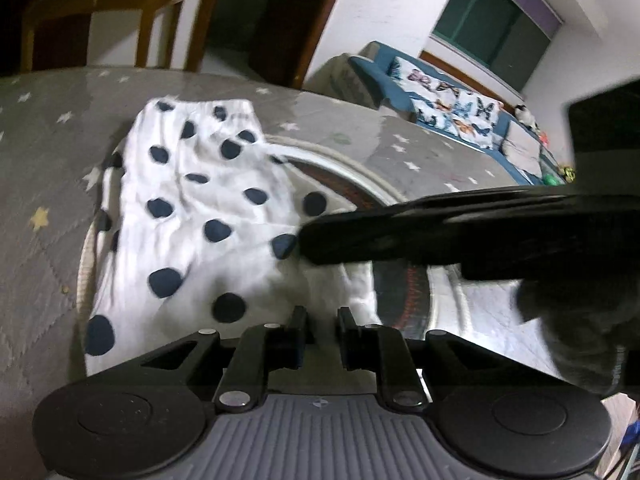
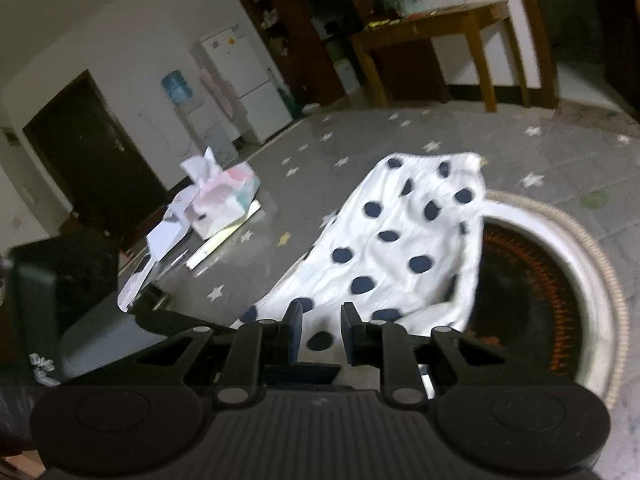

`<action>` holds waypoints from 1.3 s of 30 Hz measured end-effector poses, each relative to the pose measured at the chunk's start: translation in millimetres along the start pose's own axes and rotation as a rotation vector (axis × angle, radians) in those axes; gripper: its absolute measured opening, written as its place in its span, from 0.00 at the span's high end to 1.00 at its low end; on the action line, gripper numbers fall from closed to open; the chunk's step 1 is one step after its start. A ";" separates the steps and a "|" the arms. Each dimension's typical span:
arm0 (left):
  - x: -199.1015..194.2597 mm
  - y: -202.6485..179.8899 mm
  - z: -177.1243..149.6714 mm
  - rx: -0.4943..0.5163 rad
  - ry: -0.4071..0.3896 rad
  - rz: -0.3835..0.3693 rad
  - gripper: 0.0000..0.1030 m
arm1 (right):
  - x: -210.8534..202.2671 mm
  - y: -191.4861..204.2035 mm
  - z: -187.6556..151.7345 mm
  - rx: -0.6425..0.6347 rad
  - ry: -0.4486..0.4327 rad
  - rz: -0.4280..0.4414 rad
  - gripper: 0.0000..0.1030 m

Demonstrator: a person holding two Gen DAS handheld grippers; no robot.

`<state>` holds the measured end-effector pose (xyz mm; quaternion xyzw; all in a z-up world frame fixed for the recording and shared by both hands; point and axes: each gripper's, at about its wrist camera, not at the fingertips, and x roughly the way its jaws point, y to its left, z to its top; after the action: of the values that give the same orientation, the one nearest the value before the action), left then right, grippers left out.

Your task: Fold clothes

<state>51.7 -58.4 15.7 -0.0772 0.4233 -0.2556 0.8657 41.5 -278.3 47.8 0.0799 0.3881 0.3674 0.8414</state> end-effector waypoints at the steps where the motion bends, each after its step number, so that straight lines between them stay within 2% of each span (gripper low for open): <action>1: 0.7 3.3 -0.3 -0.009 0.000 -0.001 0.82 | -4.4 -2.0 0.1 0.000 -0.008 -0.018 0.80; 7: 1.5 13.0 1.7 -0.044 -0.007 -0.020 0.82 | -19.8 -29.1 -12.4 0.019 0.009 -0.144 0.79; 12: 4.8 19.3 2.8 -0.076 -0.013 -0.039 0.82 | -15.3 -37.9 -35.2 0.044 0.059 -0.126 0.79; 21: 6.0 17.8 3.0 -0.069 -0.014 -0.032 0.82 | 0.2 -24.0 -50.3 -0.002 0.039 -0.130 0.80; 23: 4.4 16.5 2.3 -0.064 -0.015 -0.029 0.82 | 0.9 -20.3 -51.1 -0.007 0.037 -0.144 0.93; 26: -4.0 13.1 0.2 -0.030 -0.027 -0.030 0.81 | -3.6 -7.5 -50.0 -0.071 0.043 -0.209 0.96; 31: -21.4 6.7 -16.0 0.062 -0.030 -0.033 0.81 | -23.6 19.2 -44.6 -0.247 0.042 -0.419 0.96; 33: -22.7 4.7 -25.7 0.100 -0.015 -0.024 0.81 | -25.3 27.2 -46.4 -0.296 0.050 -0.471 0.96; 37: -27.9 3.7 -33.9 0.122 -0.020 -0.012 0.81 | -8.9 21.4 -57.6 -0.285 0.132 -0.526 0.95; 39: -35.0 1.7 -35.3 0.126 -0.024 -0.018 0.81 | -8.1 19.6 -60.6 -0.287 0.131 -0.537 0.94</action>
<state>7.2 -36.3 17.1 -0.0297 0.3952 -0.2886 0.8716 -16.0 -278.9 19.2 -0.1688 0.3927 0.1873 0.8844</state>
